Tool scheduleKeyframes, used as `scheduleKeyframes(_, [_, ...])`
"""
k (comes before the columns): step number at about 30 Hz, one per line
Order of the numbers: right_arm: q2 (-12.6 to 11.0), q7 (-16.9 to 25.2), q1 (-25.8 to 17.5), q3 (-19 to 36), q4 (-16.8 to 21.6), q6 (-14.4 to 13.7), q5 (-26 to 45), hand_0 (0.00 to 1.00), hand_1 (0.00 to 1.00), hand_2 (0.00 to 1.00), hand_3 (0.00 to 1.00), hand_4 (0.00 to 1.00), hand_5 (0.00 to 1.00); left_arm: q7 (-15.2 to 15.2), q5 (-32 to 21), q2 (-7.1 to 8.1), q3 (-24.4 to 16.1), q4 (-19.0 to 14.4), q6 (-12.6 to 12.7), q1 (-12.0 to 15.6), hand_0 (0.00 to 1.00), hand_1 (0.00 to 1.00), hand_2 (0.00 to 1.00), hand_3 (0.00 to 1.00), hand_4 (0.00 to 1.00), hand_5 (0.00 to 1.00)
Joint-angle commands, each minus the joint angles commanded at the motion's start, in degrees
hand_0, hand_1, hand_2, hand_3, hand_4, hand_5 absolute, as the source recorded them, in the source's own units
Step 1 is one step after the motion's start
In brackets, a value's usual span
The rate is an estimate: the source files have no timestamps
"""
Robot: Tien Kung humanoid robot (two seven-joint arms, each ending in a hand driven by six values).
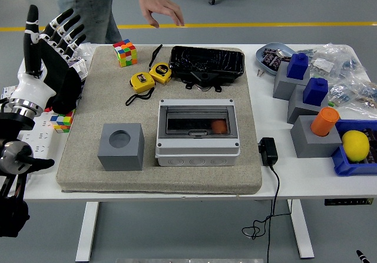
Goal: Fetch the battery,place it into the box,close the lid of the box
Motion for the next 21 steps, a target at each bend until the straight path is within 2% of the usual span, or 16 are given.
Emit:
scheduleKeyframes(3, [0.18,-0.10,-0.10,0.26,0.03,-0.09,-0.23,0.757,0.713,0.725,0.759,0.998,0.998,0.41,-3.33,0.28,-0.63,0.47,0.38,1.71,0.884,0.913,0.862,0.839,0.998,0.998])
scheduleKeyframes(8, [0.25,-0.21,-0.32,0.18,-0.07,-0.48,-0.82,0.758,0.713,0.725,0.759,0.998,0.998,0.71,-2.89,0.32,-1.39,1.13,0.52,3.17,0.876,0.894,0.850,0.831,0.998,0.998])
scheduleKeyframes(12, [0.21,-0.27,-0.29,0.70,0.05,-0.63,-1.85,0.757,0.712,0.725,0.760,0.998,0.998,0.74,4.58,0.25,-1.70,-0.07,2.01,4.02,0.859,0.877,0.831,0.822,0.998,0.998])
scheduleKeyframes(21, [0.10,-0.35,-0.35,1.24,-0.08,-1.03,-4.09,0.767,0.713,0.726,0.759,0.998,0.998,-2.65,25.99,-1.62,-2.22,-3.70,7.31,6.10,0.827,0.850,0.803,0.789,0.998,0.998])
